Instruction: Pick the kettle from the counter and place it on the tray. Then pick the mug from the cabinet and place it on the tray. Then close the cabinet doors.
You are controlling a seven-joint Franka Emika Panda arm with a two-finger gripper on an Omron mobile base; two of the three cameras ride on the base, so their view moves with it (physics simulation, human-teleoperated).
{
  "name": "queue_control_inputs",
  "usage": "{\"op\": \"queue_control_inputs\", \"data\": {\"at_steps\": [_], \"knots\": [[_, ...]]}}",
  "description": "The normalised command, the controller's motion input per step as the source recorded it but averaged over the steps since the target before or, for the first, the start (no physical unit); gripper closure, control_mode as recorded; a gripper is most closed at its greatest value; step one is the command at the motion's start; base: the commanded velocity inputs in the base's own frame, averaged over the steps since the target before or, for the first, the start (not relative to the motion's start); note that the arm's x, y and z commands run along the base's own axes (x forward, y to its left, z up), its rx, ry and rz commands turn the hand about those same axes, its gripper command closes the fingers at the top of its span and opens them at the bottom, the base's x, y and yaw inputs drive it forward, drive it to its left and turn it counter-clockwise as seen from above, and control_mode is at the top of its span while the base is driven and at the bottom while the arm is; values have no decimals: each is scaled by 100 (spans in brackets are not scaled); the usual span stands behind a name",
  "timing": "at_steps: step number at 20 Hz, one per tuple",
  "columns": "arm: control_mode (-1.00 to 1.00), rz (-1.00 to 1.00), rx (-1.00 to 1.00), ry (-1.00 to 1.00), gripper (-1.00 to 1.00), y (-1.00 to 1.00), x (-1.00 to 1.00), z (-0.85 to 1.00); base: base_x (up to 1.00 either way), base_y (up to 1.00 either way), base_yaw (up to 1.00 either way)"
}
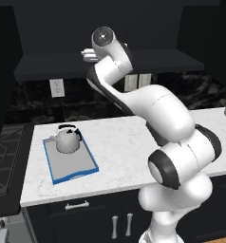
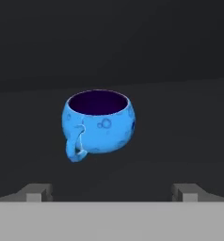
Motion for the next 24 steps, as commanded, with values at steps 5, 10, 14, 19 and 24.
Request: {"op": "queue_control_inputs", "data": {"at_steps": [5,10,14,19,24], "knots": [[-100,-11,0,6,-100,8,38,0,0,0,0],[-100,-8,0,3,-100,4,35,0,0,0,0],[-100,-6,0,1,-100,3,31,0,0,0,0],[-100,-7,0,0,-100,7,18,-6,0,0,0],[-100,-7,2,0,-100,4,13,-8,0,0,0]]}}
